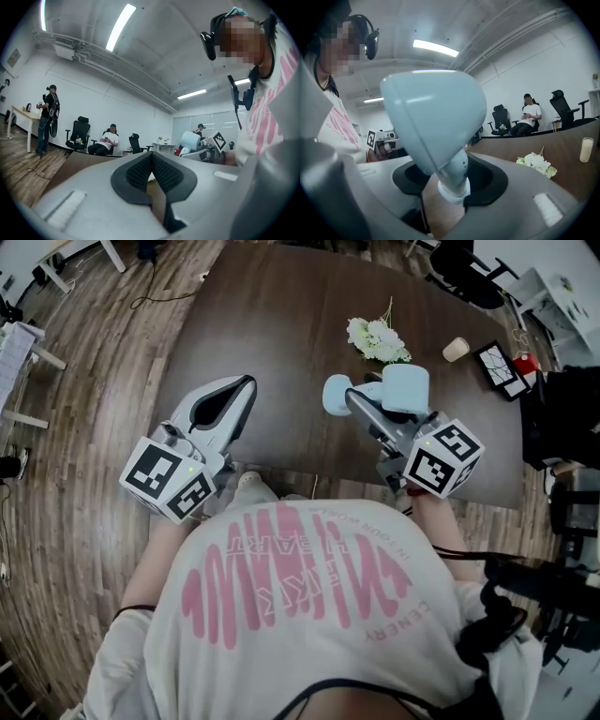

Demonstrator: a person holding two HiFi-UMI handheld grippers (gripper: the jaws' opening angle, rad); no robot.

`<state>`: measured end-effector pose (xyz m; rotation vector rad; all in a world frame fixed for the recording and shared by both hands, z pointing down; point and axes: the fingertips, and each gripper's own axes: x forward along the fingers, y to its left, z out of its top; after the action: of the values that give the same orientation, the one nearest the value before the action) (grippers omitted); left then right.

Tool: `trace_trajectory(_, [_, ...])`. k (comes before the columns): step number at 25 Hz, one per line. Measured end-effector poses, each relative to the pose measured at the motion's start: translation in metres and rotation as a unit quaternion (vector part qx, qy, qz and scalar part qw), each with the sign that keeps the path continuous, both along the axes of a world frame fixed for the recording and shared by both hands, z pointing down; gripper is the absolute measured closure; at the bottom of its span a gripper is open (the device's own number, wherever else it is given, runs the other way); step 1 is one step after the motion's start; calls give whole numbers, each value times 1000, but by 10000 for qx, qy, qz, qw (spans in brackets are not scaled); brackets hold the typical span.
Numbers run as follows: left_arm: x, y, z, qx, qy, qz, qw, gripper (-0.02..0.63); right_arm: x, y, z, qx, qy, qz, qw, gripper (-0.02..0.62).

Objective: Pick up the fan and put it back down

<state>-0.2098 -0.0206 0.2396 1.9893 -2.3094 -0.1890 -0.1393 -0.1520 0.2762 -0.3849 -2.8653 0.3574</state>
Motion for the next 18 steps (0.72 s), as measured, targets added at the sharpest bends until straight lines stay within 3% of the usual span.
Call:
trace_trajectory(11, [-20, -11, -6, -4, 17, 433, 9991, 589, -6, -6, -1, -299, -135, 659, 9973, 382])
trace_trajectory(18, [-20, -19, -2, -46, -66, 533, 9985, 589, -2, -9, 3, -275, -106, 780, 9965, 383])
